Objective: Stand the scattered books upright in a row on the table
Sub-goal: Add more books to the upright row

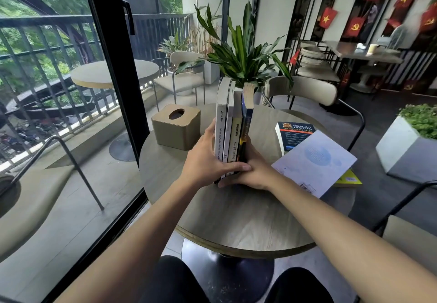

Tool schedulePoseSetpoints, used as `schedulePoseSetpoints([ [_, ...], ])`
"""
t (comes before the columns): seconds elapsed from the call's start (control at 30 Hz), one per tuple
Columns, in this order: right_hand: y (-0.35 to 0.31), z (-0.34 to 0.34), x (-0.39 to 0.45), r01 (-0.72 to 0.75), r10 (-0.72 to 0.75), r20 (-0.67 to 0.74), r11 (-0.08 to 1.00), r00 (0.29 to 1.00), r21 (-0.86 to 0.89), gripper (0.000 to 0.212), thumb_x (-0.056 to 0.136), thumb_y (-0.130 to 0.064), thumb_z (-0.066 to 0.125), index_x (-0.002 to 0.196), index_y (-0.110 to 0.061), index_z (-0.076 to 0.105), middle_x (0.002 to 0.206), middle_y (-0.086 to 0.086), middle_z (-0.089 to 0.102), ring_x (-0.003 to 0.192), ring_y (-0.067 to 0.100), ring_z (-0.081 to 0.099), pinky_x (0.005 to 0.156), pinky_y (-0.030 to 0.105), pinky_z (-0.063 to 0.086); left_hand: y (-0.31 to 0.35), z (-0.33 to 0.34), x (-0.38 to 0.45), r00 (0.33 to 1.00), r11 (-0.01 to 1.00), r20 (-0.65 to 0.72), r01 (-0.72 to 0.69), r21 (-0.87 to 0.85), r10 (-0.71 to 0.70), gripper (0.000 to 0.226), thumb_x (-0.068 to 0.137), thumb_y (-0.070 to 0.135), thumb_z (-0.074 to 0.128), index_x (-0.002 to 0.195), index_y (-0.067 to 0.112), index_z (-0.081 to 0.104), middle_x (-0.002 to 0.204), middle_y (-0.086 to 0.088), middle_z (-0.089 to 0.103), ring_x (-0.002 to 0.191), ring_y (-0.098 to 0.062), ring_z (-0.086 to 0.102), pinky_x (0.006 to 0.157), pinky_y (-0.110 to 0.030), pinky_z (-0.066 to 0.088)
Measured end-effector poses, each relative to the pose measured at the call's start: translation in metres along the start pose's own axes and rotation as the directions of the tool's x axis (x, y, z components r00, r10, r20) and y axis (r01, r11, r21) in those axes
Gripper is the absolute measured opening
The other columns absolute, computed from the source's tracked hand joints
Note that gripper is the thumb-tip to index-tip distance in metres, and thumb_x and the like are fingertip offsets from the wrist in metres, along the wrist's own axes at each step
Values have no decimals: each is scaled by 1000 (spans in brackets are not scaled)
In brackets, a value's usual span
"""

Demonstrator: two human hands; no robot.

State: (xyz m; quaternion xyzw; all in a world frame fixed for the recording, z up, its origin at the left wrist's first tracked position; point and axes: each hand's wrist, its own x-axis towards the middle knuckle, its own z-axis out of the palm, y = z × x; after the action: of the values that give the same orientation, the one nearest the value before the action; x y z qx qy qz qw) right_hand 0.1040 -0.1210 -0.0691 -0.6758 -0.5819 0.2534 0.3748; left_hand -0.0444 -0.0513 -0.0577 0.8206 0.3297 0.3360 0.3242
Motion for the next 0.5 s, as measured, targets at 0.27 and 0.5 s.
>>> schedulePoseSetpoints([
  [0.27, 8, 9, 11, -36, 30, -75, 997, 997, -68, 164, 27, -71, 91, 155, -37, -6, 141, -4, 47, 128, 21, 52, 99, 47, 52, 1, -3, 6, 999, 998, 29, -21, -52, 22, 126, 38, 67, 91, 146, 32, 37, 130, 19, 60, 121, -5, 55, 102, -34, 47],
  [0.5, 8, 10, 12, -42, 31, -87, 990, 996, -133, 163, 28, -74, 88, 156, -36, -6, 148, -9, 42, 133, 18, 47, 102, 45, 50, 1, -1, 6, 1000, 999, 18, -6, -48, 7, 121, 46, 85, 77, 147, 33, 35, 132, 16, 61, 120, -7, 58, 100, -40, 51],
])
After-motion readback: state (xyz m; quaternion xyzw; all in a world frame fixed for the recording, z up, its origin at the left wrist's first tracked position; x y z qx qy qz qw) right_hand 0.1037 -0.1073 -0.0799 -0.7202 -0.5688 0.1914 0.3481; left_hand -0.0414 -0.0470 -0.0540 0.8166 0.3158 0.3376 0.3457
